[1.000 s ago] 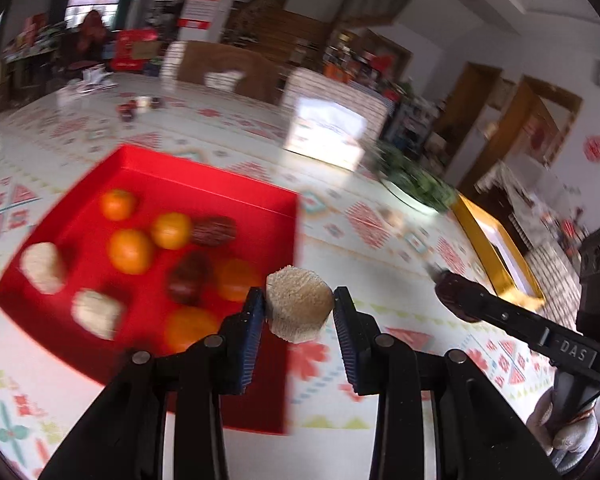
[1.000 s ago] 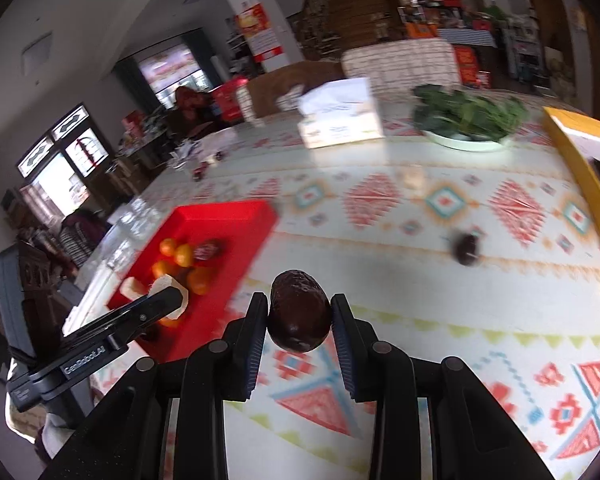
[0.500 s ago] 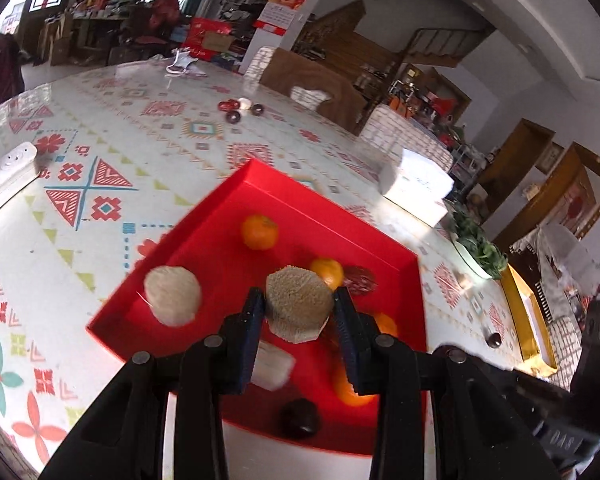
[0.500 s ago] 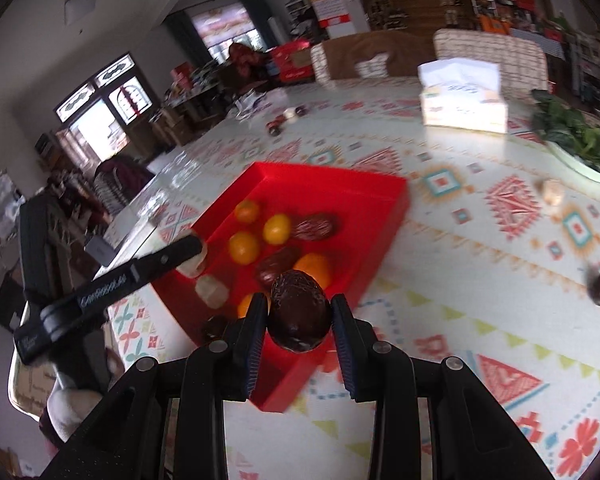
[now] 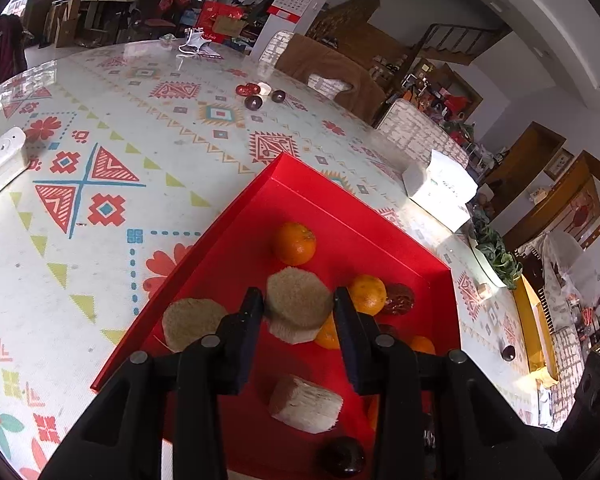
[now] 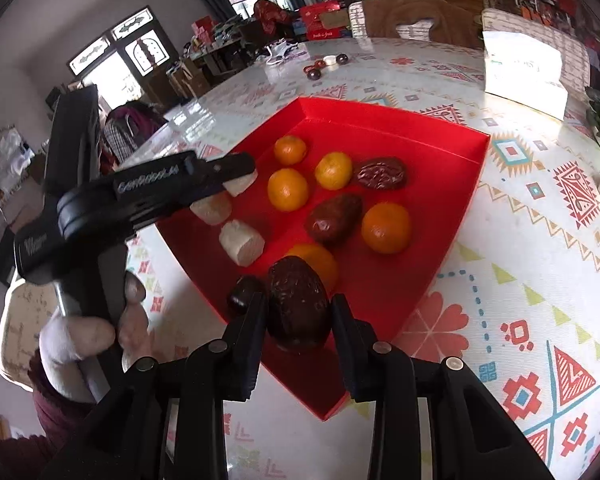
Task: Organize fruits
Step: 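Carry the rice cake into the red tray while the right carries the date there, then open both tools to drop the rice cake and date into the tray, then move both tools back over the remaining items on the cloth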
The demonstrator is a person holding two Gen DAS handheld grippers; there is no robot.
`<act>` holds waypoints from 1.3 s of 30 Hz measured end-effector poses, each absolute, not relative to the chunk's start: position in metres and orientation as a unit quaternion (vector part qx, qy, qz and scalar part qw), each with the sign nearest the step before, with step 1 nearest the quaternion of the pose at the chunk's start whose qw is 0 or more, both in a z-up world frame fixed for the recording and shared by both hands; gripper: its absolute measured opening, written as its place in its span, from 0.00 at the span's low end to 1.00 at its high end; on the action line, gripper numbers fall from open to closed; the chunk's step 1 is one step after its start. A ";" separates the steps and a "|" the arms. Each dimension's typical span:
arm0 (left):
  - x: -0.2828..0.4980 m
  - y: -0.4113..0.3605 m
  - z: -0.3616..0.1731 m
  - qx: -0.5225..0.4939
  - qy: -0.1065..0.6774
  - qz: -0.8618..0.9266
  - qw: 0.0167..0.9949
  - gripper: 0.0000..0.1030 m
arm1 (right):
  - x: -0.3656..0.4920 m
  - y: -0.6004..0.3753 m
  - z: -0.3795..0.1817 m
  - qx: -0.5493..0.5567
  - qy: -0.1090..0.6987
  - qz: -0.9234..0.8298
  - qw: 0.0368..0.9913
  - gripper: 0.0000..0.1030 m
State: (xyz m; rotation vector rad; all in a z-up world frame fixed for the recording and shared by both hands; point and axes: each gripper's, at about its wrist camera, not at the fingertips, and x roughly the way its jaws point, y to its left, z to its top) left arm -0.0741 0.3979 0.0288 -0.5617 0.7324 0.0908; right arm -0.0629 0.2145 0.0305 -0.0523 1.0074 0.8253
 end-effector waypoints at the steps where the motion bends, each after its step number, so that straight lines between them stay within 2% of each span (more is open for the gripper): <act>1: -0.074 0.397 0.029 -0.269 0.352 0.043 0.895 0.33 | -0.065 0.217 0.029 -0.035 0.466 0.382 0.798 0.35; 3: -0.074 0.396 0.030 -0.267 0.350 0.042 0.897 0.34 | -0.067 0.220 0.029 -0.046 0.463 0.379 0.800 0.35; 7: -0.076 0.395 0.032 -0.271 0.346 0.040 0.897 0.55 | -0.067 0.221 0.024 -0.049 0.464 0.377 0.800 0.35; 8: -0.077 0.395 0.033 -0.273 0.344 0.041 0.898 0.57 | -0.066 0.220 0.024 -0.046 0.466 0.378 0.799 0.36; 16: -0.087 0.389 0.042 -0.282 0.336 0.043 0.898 0.66 | -0.069 0.204 0.031 -0.021 0.455 0.374 0.808 0.49; 24: -0.101 0.356 0.064 -0.245 0.326 0.044 0.912 0.74 | -0.077 0.181 0.042 0.013 0.441 0.372 0.817 0.51; 29: -0.110 0.330 0.079 -0.204 0.314 0.066 0.925 0.87 | -0.084 0.162 0.045 0.031 0.433 0.364 0.824 0.53; 39: -0.129 0.270 0.104 -0.110 0.300 0.093 0.943 0.87 | -0.091 0.103 0.049 0.084 0.412 0.325 0.847 0.61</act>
